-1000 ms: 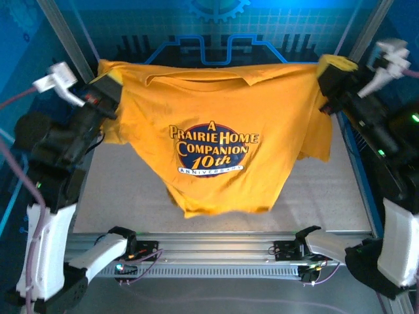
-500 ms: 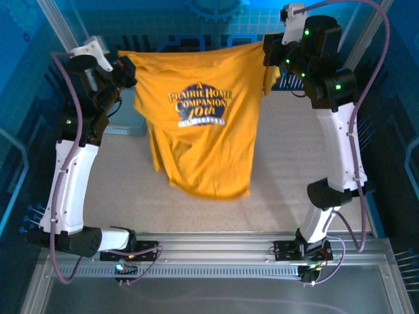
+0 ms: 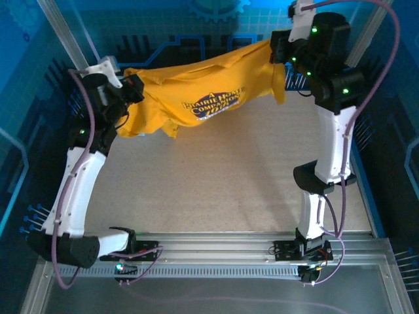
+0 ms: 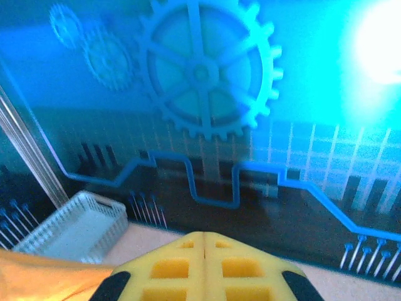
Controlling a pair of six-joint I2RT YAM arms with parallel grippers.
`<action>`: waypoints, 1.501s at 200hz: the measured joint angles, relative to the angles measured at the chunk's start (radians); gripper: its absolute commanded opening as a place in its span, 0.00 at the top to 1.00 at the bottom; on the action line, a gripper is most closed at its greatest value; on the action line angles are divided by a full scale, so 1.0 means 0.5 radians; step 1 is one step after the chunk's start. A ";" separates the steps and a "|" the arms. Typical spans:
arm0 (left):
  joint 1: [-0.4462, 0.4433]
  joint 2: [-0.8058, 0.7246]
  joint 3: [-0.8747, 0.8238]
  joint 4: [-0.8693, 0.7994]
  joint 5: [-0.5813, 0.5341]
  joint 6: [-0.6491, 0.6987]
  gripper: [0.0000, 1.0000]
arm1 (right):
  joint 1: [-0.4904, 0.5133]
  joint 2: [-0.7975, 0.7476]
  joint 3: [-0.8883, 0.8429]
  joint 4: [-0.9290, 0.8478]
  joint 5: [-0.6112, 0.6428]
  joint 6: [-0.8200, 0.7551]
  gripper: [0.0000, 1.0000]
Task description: Fold the inside-out t-shirt
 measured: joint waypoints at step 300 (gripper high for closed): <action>0.020 -0.412 0.700 -0.495 -0.209 0.346 1.00 | 0.158 0.246 -0.001 0.168 -0.426 -0.120 1.00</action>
